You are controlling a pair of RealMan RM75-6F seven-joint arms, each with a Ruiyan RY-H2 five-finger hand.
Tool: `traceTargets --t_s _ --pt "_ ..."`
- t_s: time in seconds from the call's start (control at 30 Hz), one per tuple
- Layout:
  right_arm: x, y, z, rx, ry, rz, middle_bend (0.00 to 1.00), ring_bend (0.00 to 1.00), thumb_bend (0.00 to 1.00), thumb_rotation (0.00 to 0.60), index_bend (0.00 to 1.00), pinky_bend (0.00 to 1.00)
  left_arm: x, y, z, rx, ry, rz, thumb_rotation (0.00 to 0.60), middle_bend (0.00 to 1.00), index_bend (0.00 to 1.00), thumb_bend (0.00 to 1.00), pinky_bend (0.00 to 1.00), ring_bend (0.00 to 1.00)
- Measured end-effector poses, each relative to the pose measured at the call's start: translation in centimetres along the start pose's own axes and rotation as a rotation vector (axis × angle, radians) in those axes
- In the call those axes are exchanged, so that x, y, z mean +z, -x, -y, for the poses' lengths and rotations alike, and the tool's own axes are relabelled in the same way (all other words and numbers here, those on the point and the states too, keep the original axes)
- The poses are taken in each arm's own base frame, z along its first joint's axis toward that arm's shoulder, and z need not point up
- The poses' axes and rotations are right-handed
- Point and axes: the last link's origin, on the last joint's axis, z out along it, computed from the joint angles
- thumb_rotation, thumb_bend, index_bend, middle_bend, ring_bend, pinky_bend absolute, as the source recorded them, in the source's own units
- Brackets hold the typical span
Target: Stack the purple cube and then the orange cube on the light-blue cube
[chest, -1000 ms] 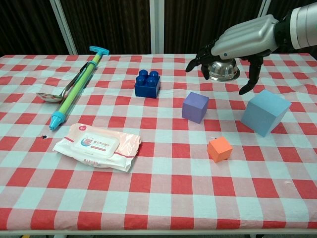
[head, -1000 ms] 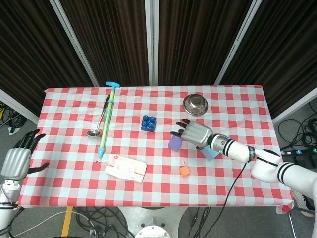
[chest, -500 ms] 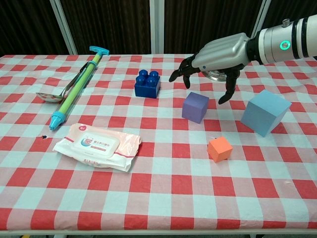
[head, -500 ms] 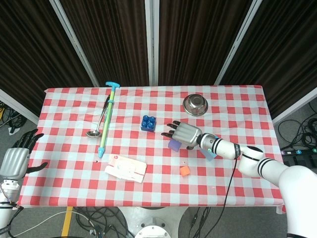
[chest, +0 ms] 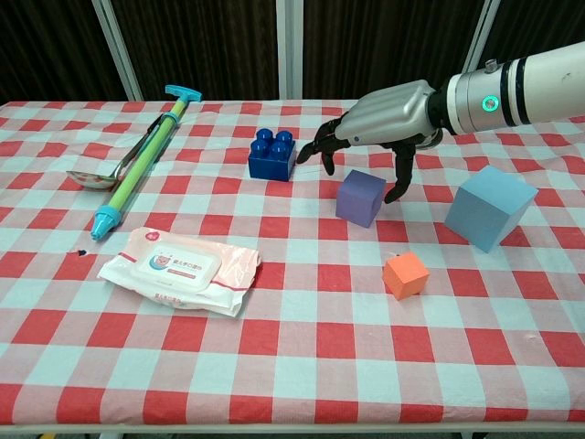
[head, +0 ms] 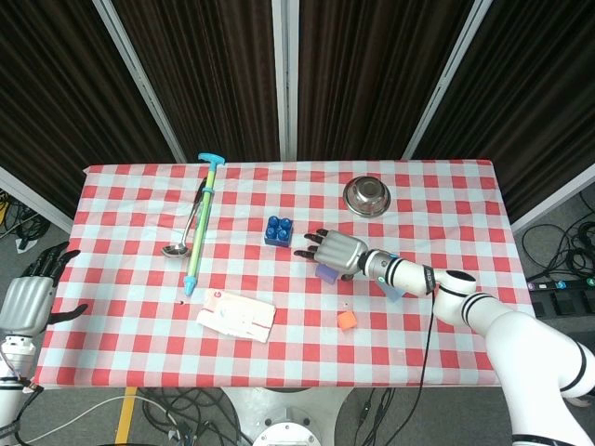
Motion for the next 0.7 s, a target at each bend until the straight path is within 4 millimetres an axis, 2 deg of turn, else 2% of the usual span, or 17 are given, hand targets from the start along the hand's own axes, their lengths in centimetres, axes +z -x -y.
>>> traceTargets --t_s 0.17,0.7 --pt "0.6 0.6 0.0 0.004 0.007 0.005 0.26 0.02 0.06 0.6 0.0 0.16 0.0 -0.1 0.1 -0.005 -0.006 -0.006 0.6 0.2 0.22 0.09 0.27 0.12" --pt "1.4 1.2 0.0 -0.003 0.022 -0.009 0.37 0.08 0.18 0.6 0.0 0.19 0.2 -0.3 0.3 -0.025 -0.015 -0.009 0.6 0.2 0.22 0.09 0.27 0.12"
